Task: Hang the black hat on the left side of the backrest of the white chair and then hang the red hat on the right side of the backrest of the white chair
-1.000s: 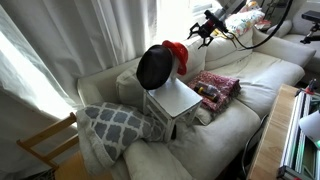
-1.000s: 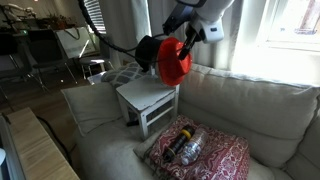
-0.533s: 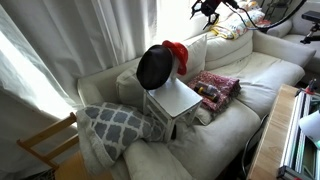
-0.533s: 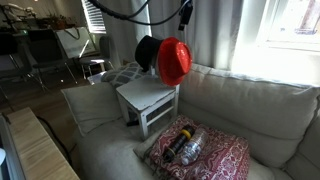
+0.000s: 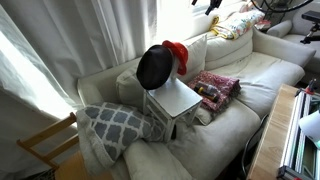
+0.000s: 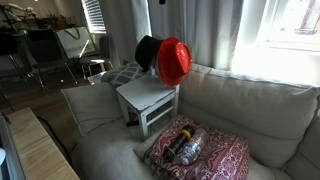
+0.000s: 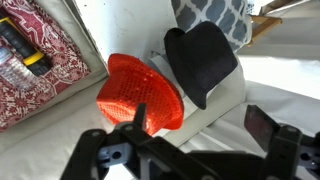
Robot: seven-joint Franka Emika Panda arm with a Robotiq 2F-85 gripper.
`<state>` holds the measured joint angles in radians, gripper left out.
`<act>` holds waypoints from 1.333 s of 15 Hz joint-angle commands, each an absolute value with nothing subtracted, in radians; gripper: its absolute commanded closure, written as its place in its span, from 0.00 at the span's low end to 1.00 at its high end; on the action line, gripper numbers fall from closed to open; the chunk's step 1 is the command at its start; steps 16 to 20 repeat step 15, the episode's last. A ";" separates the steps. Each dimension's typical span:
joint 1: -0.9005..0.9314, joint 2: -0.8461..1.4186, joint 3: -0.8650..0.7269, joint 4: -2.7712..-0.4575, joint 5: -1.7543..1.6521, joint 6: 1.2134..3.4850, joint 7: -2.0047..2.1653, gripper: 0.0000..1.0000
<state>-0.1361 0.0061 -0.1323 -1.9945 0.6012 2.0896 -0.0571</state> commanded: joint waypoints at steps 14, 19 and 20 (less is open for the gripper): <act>-0.096 -0.137 -0.122 -2.067 0.583 2.117 -0.224 0.00; -0.096 -0.137 -0.122 -2.067 0.583 2.117 -0.224 0.00; -0.096 -0.137 -0.122 -2.067 0.583 2.117 -0.224 0.00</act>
